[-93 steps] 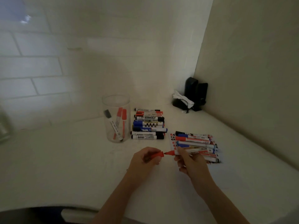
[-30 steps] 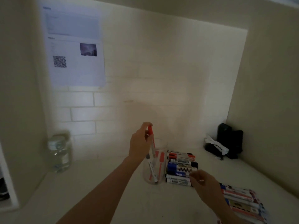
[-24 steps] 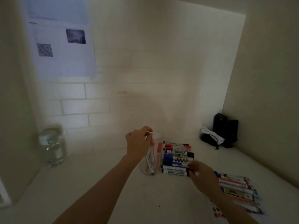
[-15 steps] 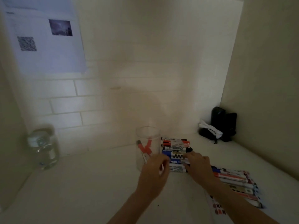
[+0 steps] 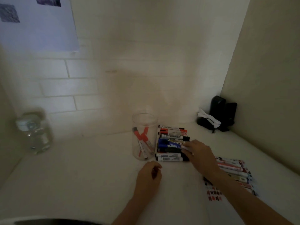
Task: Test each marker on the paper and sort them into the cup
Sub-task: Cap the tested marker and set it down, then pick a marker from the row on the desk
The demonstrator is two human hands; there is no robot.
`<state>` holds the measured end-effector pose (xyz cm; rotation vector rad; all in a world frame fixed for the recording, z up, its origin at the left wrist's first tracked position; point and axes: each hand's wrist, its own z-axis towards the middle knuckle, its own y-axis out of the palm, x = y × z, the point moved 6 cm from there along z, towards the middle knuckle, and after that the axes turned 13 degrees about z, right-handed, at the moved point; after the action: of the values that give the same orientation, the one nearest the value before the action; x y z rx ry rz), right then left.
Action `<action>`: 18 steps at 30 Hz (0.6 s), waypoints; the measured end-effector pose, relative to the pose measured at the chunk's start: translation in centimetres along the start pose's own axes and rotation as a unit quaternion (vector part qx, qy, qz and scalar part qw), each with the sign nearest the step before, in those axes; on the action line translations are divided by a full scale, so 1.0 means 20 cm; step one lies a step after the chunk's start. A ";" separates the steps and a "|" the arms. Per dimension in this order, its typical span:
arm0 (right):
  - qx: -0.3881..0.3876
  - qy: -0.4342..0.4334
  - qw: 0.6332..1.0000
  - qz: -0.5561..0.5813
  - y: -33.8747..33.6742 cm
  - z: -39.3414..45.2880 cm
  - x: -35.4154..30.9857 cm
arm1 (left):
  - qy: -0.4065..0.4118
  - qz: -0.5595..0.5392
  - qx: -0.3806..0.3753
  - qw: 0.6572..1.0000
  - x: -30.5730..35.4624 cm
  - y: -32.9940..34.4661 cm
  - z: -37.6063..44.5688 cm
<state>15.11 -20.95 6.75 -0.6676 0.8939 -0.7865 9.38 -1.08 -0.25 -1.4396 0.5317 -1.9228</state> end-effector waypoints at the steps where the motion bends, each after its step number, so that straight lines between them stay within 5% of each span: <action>1: -0.020 0.043 0.996 0.073 -0.06 -0.04 0.00 | -0.002 -0.003 0.002 1.000 0.00 0.00 0.00; 4: -0.048 0.117 0.961 0.246 -0.23 -0.22 -0.03 | -0.007 -0.007 0.001 1.000 0.00 0.00 -0.01; 7: 0.009 0.196 0.915 0.353 -0.37 -0.44 0.04 | -0.010 -0.011 0.002 1.000 0.01 -0.01 -0.01; 10: 0.057 0.318 0.744 0.584 -0.38 -0.63 0.16 | -0.003 -0.021 -0.002 1.000 0.05 0.00 -0.01; 12: 0.071 0.351 0.683 0.637 -0.38 -0.71 0.20 | 0.001 -0.027 -0.019 0.999 0.15 0.04 -0.03; 14: 0.080 0.353 0.676 0.642 -0.37 -0.75 0.20 | 0.021 -0.026 -0.032 0.999 0.30 0.08 -0.06; 18: 0.099 0.325 0.768 0.542 -0.38 -0.77 0.15 | 0.145 -0.003 -0.119 0.982 0.61 0.22 -0.20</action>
<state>0.66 -30.33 4.10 0.4076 1.5677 0.0001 4.61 -13.12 3.83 -1.3064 0.9212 -2.1455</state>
